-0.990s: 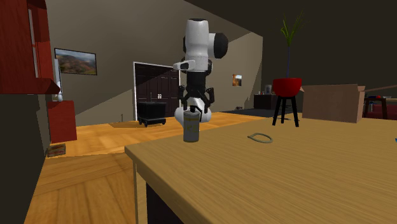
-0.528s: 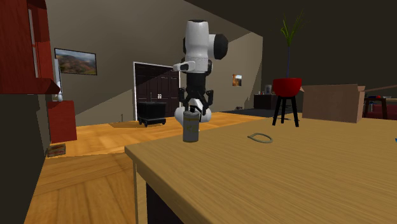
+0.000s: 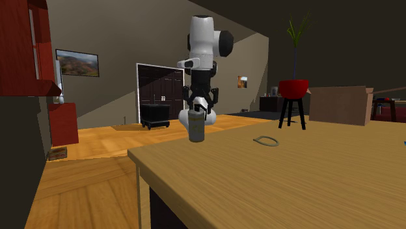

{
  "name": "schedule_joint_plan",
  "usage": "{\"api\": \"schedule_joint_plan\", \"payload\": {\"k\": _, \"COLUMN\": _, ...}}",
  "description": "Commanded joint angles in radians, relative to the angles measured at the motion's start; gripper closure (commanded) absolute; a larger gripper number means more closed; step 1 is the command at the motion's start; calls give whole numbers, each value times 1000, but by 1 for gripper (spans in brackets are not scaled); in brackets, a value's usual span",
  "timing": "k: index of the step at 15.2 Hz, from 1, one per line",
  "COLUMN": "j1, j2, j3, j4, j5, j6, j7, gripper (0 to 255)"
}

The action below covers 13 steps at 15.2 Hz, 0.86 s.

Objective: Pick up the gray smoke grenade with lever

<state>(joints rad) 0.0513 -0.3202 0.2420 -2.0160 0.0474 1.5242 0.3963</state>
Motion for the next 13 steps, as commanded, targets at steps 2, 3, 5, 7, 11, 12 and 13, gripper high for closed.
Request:
{"api": "schedule_joint_plan", "payload": {"k": 2, "j1": -1, "j2": 3, "j3": -2, "j4": 42, "j5": -2, "j6": -39, "j7": -1, "gripper": 255}}
{"api": "schedule_joint_plan", "payload": {"k": 3, "j1": -2, "j2": 5, "j3": -2, "j4": 58, "j5": -2, "j6": -53, "j7": -1, "gripper": 255}}
{"api": "schedule_joint_plan", "payload": {"k": 5, "j1": -2, "j2": 10, "j3": -3, "j4": 89, "j5": -4, "j6": -80, "j7": -1, "gripper": 255}}
{"api": "schedule_joint_plan", "payload": {"k": 7, "j1": -3, "j2": 16, "j3": -3, "j4": 122, "j5": -5, "j6": -107, "j7": 0, "gripper": 255}}
{"api": "schedule_joint_plan", "payload": {"k": 11, "j1": -5, "j2": 30, "j3": -3, "j4": 190, "j5": -8, "j6": -161, "j7": 2, "gripper": 255}}
{"api": "schedule_joint_plan", "payload": {"k": 12, "j1": -5, "j2": 30, "j3": -3, "j4": 193, "j5": -8, "j6": -163, "j7": 2, "gripper": 255}}
{"api": "schedule_joint_plan", "payload": {"k": 13, "j1": -5, "j2": 30, "j3": -3, "j4": 193, "j5": -8, "j6": -163, "j7": 2, "gripper": 255}}
